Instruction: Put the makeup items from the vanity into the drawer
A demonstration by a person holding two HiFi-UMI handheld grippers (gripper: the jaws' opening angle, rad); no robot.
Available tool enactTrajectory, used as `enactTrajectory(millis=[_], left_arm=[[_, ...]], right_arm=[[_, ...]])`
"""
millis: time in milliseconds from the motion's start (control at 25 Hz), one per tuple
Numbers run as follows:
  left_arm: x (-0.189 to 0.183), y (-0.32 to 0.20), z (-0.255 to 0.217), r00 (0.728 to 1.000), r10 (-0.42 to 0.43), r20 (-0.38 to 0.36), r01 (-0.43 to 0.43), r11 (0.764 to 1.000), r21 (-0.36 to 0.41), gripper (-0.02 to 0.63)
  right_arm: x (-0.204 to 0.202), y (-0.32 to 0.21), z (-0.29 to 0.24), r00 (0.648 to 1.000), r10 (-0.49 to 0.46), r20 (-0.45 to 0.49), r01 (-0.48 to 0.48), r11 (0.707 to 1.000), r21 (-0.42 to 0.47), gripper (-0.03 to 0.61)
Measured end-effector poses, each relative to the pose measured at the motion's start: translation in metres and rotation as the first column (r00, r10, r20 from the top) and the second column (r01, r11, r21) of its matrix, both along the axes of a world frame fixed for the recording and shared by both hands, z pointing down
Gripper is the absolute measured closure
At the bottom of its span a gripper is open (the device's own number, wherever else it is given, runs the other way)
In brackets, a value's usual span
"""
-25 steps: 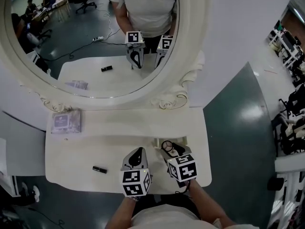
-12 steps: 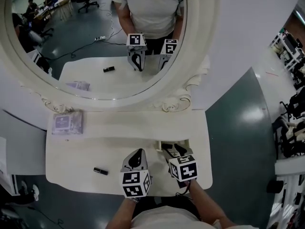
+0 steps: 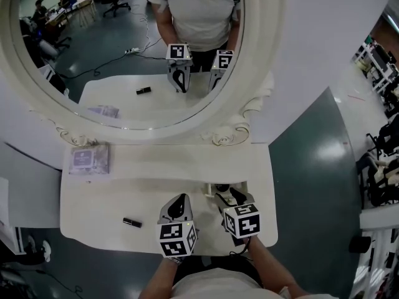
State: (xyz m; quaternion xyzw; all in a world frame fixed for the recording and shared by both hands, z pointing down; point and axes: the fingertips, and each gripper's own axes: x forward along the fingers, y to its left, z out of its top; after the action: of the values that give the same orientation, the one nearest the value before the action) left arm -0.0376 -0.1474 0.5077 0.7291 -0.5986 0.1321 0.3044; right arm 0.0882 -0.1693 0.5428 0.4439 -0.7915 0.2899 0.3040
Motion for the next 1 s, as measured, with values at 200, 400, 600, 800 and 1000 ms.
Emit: enactTrajectory(millis=[200, 400, 600, 800, 1000], left_arm=[[0.002, 0.001, -0.008, 1.000, 0.001, -0.004, -0.001, 1.000, 0.018, 0.609], [0.002, 0.005, -0.017, 1.000, -0.005, -0.002, 0.005, 0.999, 0.041, 0.607], [0.000, 0.012, -0.024, 1.000, -0.017, -0.006, 0.017, 0.998, 0.061, 0.609], [0.000, 0.019, -0.034, 1.000, -0.023, -0.001, 0.023, 0.996, 0.089, 0.609], [0.000, 0.021, -0.048, 1.000, -0.024, 0.005, 0.023, 0.992, 0.121, 0.608]], right_arm=[[0.003, 0.002, -0.011, 1.000, 0.018, 0.014, -0.018, 0.999, 0.029, 0.357], [0.005, 0.005, -0.023, 1.000, 0.023, 0.015, -0.024, 0.998, 0.065, 0.373], [0.006, 0.011, -0.037, 0.999, 0.027, 0.021, -0.029, 0.994, 0.108, 0.432], [0.007, 0.015, -0.049, 0.999, 0.031, 0.036, -0.036, 0.988, 0.149, 0.476], [0.006, 0.017, -0.065, 0.998, 0.035, 0.053, -0.045, 0.978, 0.201, 0.522]])
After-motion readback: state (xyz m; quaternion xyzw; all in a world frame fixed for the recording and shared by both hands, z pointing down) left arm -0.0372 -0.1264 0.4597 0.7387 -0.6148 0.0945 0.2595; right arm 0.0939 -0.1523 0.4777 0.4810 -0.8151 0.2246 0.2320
